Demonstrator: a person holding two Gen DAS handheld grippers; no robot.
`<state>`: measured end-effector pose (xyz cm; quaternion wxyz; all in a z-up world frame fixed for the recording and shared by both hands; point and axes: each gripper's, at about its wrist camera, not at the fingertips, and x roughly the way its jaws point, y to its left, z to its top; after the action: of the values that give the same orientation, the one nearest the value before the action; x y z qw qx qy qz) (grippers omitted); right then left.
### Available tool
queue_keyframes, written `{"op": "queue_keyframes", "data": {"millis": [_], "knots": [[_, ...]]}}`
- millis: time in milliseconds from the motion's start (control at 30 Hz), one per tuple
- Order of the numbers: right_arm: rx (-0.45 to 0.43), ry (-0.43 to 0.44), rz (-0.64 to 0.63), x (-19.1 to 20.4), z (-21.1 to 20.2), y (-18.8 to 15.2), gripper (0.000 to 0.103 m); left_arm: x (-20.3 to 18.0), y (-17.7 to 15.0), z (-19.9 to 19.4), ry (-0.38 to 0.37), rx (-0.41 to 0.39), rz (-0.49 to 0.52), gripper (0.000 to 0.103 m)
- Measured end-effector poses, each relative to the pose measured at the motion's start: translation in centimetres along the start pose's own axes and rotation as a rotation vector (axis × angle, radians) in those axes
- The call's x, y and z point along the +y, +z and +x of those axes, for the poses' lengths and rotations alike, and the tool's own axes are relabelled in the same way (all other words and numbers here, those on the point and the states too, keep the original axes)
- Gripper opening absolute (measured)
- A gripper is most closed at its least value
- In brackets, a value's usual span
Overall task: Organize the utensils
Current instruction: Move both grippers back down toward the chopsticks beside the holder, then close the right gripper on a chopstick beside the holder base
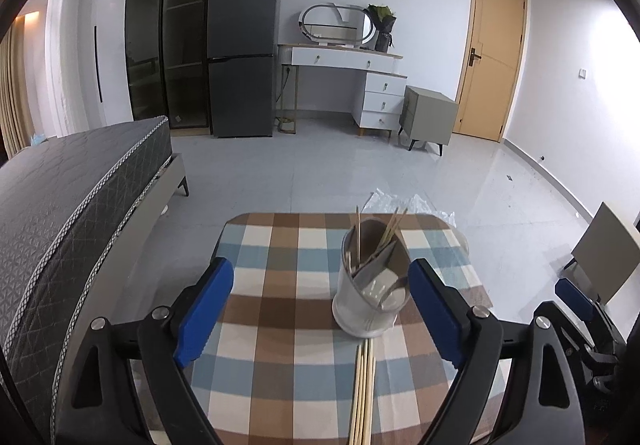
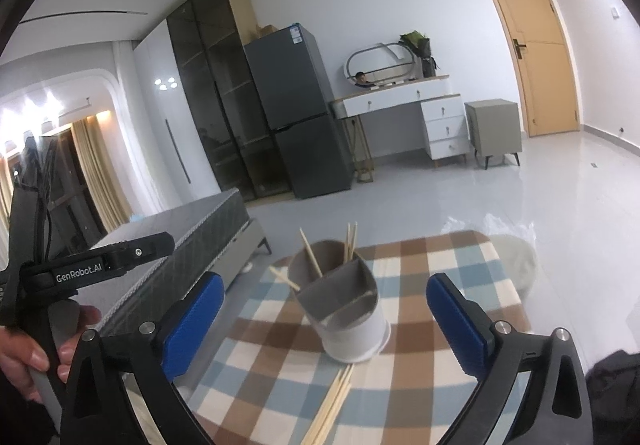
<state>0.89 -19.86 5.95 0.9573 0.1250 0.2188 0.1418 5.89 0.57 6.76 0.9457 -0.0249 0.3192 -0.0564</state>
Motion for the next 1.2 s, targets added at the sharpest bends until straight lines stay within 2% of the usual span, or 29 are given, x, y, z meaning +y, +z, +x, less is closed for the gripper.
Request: {"op": "queue_keyframes", "data": {"millis": [300, 567, 833, 933, 1033, 1200], "knots": [[0.064, -0.026, 0.006, 0.2, 0.2, -3.8, 0.103, 0.6, -3.7, 0.9, 0.019, 0.014, 0.003, 0.086], [0.168, -0.062, 0.033, -0.8, 2.1, -7.0, 0.103, 0.9, -7.3, 2.8, 0.031, 0.027, -0.008, 0.086], [0.299, -0.075, 0.071, -2.0, 5.1, -9.2, 0.103, 1.1, -10.1, 6.2, 0.082, 0.113, 0.016, 0.086], [0.364, -0.091, 0.093, -2.5, 6.7, -10.2, 0.103, 1.8, -10.1, 7.5, 0.078, 0.167, -0.019, 0.086], [0.427, -0.09, 0.124, -3.1, 8.3, -11.0, 0.094, 2.2, -10.2, 8.5, 0.075, 0.207, -0.043, 0.086], [0.536, -0.1, 0.148, -3.7, 11.1, -12.6, 0.065, 3.0, -10.3, 10.2, 0.076, 0.291, -0.086, 0.086]]}}
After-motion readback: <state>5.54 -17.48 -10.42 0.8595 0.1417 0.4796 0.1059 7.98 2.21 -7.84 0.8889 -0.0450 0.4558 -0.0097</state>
